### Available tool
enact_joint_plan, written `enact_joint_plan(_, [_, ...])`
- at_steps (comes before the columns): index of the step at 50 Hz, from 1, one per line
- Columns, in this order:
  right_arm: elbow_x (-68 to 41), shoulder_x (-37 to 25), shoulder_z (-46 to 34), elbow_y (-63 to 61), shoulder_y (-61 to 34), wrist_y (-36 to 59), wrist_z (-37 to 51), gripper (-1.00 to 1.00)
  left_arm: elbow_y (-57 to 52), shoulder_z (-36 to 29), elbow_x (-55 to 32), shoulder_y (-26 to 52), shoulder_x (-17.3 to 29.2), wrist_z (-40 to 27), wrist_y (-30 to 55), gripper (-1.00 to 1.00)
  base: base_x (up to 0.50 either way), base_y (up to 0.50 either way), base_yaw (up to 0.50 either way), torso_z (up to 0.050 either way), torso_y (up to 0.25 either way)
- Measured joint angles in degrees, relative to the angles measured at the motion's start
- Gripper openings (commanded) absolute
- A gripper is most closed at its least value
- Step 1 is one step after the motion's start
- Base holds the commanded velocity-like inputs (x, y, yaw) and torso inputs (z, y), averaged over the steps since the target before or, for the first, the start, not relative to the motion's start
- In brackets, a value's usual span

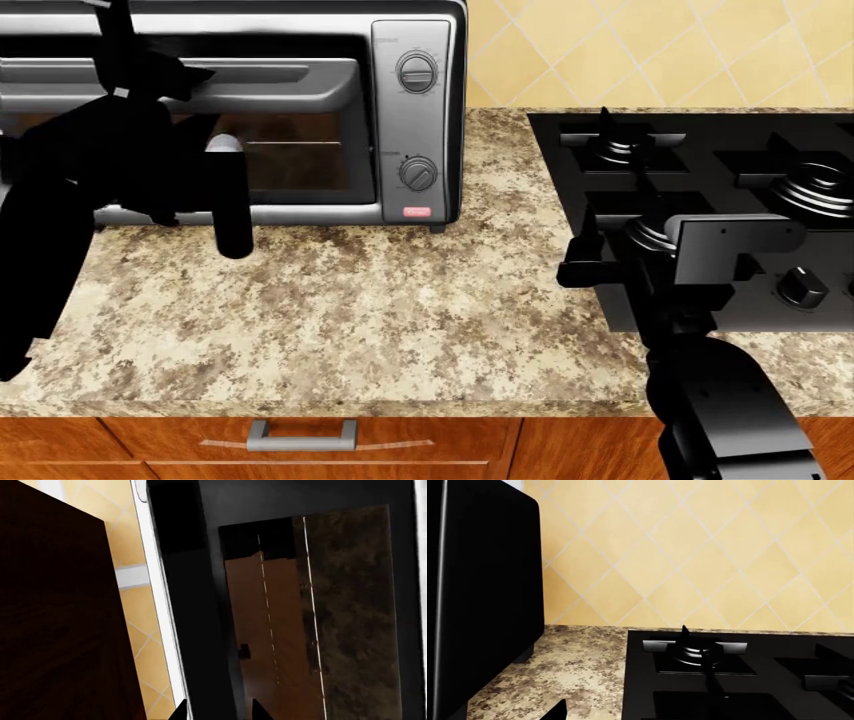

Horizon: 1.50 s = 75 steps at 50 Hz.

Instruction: Open the toaster oven door.

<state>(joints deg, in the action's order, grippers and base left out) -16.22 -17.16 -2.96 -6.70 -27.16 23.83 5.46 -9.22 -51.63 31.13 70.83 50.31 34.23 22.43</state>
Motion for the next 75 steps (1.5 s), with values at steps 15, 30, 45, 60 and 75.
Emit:
enact_joint_plan(15, [-0.50,-0.13,-0.12,-0.24,0.09,-0.21,0.08,1.00,-13.04,2.00,-1.78,-5.62,6.68,2.75,5.85,-1.00,0.00,0.00,0.00,0.000,0.000])
enact_joint_plan(30, [-1.12,-0.31,-0.33,-1.50,-0.09,0.55,0.42,1.00,-24.94,2.61,-3.80,-11.45,13.75,4.32,11.63,-1.00,0.00,0.00,0.00,0.000,0.000])
enact_joint_plan(45, [-1.72,-0.57,-0.36,-2.86,0.11,1.03,0.82,1.00,-32.61,2.43,-6.57,-17.17,19.56,2.58,15.04,-1.00,0.00,0.00,0.00,0.000,0.000])
enact_joint_plan(60, [-1.88,-0.76,-0.65,-3.00,0.13,1.04,1.14,1.00,-35.77,1.19,-8.82,-21.80,23.22,-2.07,15.81,-1.00,0.00,0.00,0.00,0.000,0.000])
enact_joint_plan(75, [-2.01,-0.86,-0.86,-2.75,0.35,0.64,1.34,1.00,-37.54,-1.36,-8.96,-28.35,25.47,-6.84,16.89,-1.00,0.00,0.00,0.00,0.000,0.000])
